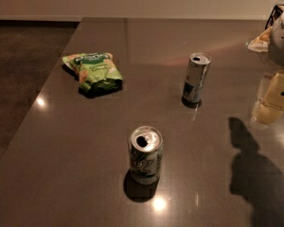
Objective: Move redbull can near 7up can
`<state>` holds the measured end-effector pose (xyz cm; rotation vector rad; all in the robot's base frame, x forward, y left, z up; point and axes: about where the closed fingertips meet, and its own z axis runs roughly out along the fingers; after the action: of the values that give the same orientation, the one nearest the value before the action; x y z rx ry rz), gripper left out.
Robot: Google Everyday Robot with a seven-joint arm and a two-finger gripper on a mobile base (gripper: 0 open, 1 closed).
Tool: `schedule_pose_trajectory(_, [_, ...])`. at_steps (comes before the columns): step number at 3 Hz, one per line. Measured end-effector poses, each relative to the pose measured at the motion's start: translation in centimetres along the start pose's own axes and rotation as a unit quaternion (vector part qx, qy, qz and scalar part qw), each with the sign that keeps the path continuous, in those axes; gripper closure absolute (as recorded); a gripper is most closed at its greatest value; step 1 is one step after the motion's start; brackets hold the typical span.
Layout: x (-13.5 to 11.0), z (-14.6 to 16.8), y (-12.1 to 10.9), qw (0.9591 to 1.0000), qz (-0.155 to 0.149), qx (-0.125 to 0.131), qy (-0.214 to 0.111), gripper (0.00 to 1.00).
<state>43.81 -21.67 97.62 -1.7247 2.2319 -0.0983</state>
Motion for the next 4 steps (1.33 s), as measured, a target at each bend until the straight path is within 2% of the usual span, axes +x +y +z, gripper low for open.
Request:
schedule_pose_trajectory(1, [0.0, 0.0, 0.0, 1.0, 0.0, 0.0, 0.0, 0.0])
schedule_pose_trajectory(2, [-0.5, 0.3, -0.7, 0.9997, 0.015, -0.006, -0.02, 0.0])
schedule_pose_trajectory(3, [-1.8, 1.7, -3.0, 0.9964, 0.052, -0.012, -0.065, 0.0])
schedule_pose_trajectory(4, [-3.6, 3.2, -5.5, 0.9893, 0.092, -0.012, -0.113, 0.0])
